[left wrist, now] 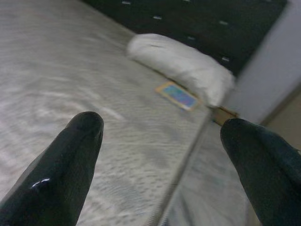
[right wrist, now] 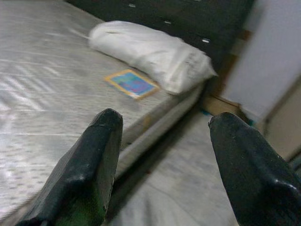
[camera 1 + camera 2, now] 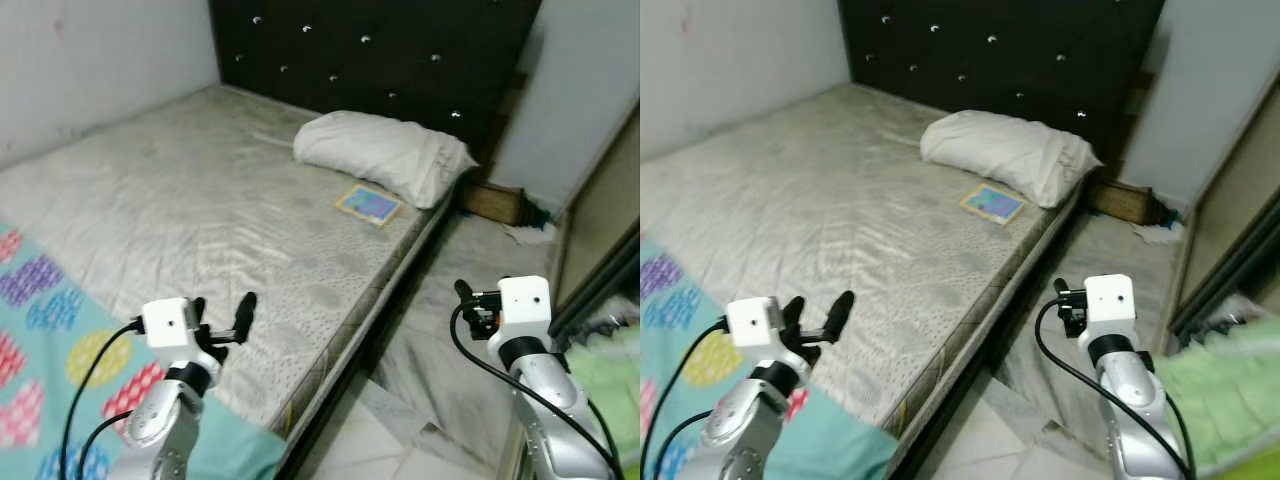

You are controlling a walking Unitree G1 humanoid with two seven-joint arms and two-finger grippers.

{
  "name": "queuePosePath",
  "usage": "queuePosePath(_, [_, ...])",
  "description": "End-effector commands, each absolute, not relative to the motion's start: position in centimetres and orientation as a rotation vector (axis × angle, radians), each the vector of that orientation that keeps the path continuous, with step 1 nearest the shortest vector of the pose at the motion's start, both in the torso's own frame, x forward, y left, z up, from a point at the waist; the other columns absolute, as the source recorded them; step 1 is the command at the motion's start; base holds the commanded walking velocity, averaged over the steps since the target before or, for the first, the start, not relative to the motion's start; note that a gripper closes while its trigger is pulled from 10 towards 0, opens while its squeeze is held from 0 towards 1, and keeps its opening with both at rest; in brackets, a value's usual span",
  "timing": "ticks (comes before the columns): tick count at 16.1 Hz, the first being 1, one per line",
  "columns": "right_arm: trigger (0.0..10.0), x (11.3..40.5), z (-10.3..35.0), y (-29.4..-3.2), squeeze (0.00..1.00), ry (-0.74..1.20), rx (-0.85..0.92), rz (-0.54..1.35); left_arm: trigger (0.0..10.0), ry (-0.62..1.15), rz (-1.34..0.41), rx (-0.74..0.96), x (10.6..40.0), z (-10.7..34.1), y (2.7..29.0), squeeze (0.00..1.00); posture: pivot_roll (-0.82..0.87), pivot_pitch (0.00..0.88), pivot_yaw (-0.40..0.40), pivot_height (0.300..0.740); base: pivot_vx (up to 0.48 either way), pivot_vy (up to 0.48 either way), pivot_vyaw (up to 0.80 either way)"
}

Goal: Clean up the room

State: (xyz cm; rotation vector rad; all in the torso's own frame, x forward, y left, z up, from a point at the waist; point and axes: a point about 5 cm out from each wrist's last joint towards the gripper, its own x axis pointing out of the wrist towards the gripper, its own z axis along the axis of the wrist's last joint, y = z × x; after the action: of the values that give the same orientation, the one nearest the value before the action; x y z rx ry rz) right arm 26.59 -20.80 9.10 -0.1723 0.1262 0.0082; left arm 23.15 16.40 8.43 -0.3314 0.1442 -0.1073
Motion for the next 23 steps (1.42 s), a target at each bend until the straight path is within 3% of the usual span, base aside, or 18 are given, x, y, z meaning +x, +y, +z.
queuePosePath(1, [10.0,26.97,9.54,-19.79,0.00,0.105,-0.170,0.041,10.0,0.175,-0.056,-0.318,22.64,7.80,17.50,0.00,-0.11,0.000,-0.006,0.740,0.000,0.000,0.00])
queuePosePath(4, [10.0,27.17,9.62,-19.86,0.00,0.104,-0.171,0.040,10.0,0.179,-0.058,-0.321,22.76,7.76,17.46,0.00,-0.11,0.000,-0.007,0.740,0.000,0.000,0.00])
queuePosePath(12, [10.0,27.27,9.64,-19.84,0.00,0.103,-0.173,0.038,10.0,0.161,-0.091,-0.340,22.81,8.02,17.11,0.00,-0.11,0.000,-0.004,0.740,0.000,0.000,-0.80])
queuePosePath(17, [10.0,27.26,9.65,-19.86,0.00,0.101,-0.175,0.040,10.0,0.159,-0.089,-0.340,22.80,8.04,17.15,0.00,-0.11,0.000,-0.004,0.740,0.250,0.000,-0.76])
queuePosePath(23, [10.0,27.28,9.61,-19.82,0.00,0.100,-0.181,0.046,10.0,0.170,-0.074,-0.338,22.83,7.86,17.22,0.00,-0.11,0.000,-0.004,0.740,0.217,0.000,-0.07])
